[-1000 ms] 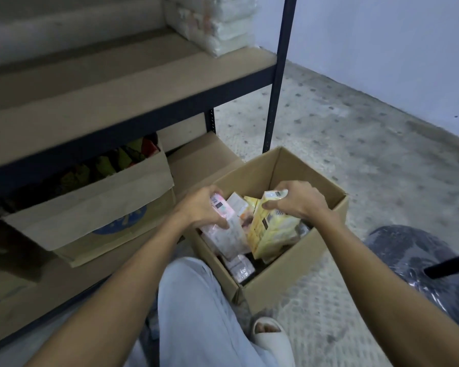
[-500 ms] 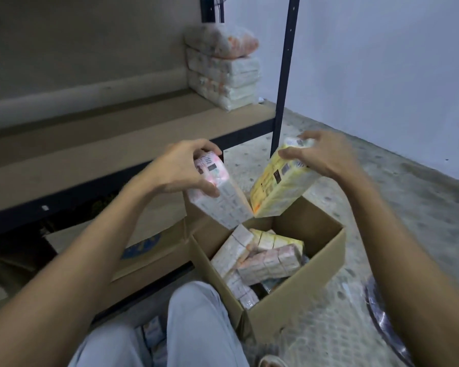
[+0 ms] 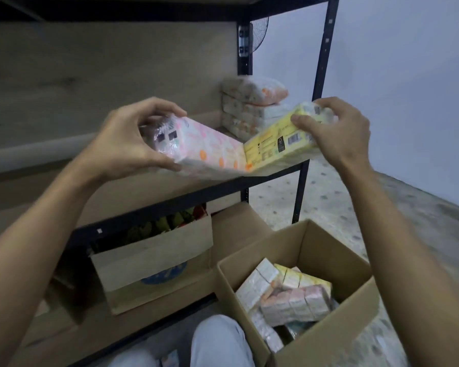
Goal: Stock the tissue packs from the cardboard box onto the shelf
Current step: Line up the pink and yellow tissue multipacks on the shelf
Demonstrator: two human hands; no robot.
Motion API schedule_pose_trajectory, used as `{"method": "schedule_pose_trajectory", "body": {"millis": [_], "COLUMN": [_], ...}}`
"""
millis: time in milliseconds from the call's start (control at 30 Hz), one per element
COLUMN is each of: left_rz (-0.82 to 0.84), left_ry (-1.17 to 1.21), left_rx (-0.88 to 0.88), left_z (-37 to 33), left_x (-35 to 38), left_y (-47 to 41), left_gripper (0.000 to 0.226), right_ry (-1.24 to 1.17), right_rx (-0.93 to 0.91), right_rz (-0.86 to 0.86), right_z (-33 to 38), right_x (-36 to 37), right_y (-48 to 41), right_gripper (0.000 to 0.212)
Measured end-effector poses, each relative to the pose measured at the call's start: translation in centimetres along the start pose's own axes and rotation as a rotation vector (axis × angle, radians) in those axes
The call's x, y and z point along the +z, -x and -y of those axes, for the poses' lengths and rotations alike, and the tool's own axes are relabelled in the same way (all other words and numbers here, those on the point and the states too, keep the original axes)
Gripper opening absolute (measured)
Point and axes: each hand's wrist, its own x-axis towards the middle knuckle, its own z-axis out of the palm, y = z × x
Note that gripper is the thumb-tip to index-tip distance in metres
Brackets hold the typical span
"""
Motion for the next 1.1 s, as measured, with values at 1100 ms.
{"method": "schedule_pose_trajectory", "body": {"millis": [1100], "left_rz": [0.046], "left_ry": [-0.121], "left_rx": [-0.311], "left_z": [16.8], "left_x": [-2.9], "left_y": [6.1], "left_gripper": [0.060], "right_ry": [-0.087], "right_rx": [-0.007], "right_rz": [0.285], "right_z": [-3.3], "right_x": [20.5], "right_y": [1.4], "right_gripper": [0.060]}}
